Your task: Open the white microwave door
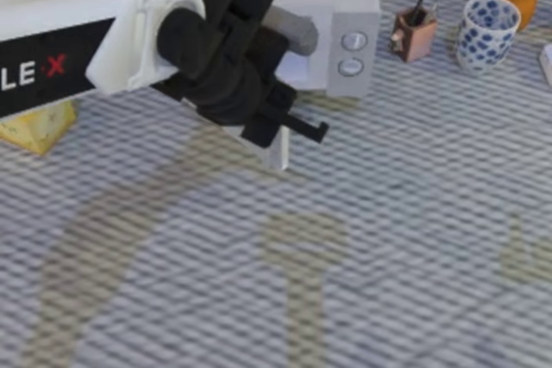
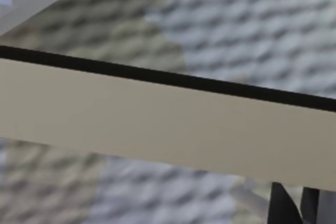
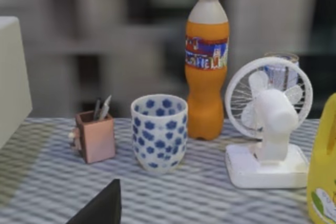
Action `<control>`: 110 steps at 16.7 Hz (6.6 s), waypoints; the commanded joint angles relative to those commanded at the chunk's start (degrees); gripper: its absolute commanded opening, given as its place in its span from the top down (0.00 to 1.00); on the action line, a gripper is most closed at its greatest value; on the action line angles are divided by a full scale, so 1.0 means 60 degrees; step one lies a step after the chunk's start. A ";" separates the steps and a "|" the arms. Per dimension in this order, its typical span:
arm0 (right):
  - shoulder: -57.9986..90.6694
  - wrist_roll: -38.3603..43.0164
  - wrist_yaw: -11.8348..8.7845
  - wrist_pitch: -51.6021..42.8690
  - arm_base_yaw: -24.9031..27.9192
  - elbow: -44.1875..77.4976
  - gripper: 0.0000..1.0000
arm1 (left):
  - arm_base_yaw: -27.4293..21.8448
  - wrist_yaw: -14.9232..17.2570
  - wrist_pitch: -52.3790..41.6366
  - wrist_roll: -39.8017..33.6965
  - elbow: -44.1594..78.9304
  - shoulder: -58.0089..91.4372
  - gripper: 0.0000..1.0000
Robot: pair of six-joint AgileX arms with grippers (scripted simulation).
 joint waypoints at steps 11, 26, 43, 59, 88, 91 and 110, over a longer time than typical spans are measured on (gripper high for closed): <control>0.0000 0.0000 0.0000 0.0000 0.0000 0.0000 0.00 | -0.0003 0.0134 0.0016 0.0116 -0.0093 -0.0040 1.00; 0.0000 0.0000 0.0000 0.0000 0.0000 0.0000 0.00 | 0.0501 0.0842 0.0060 0.1447 -0.0777 -0.0651 1.00; 0.0000 0.0000 0.0000 0.0000 0.0000 0.0000 0.00 | 0.0501 0.0842 0.0060 0.1447 -0.0777 -0.0651 1.00; 0.0000 0.0000 0.0000 0.0000 0.0000 0.0000 0.00 | 0.1140 0.1759 -0.0123 0.3085 -0.1332 -0.1162 1.00; 0.0000 0.0000 0.0000 0.0000 0.0000 0.0000 0.00 | 0.1866 0.2653 -0.0561 0.4850 -0.1600 -0.1445 1.00; 0.0000 0.0000 0.0000 0.0000 0.0000 0.0000 0.00 | 0.1914 0.2706 -0.0585 0.4954 -0.1617 -0.1471 1.00; 0.0000 0.0000 0.0000 0.0000 0.0000 0.0000 0.00 | 0.1914 0.2706 -0.0585 0.4954 -0.1617 -0.1471 1.00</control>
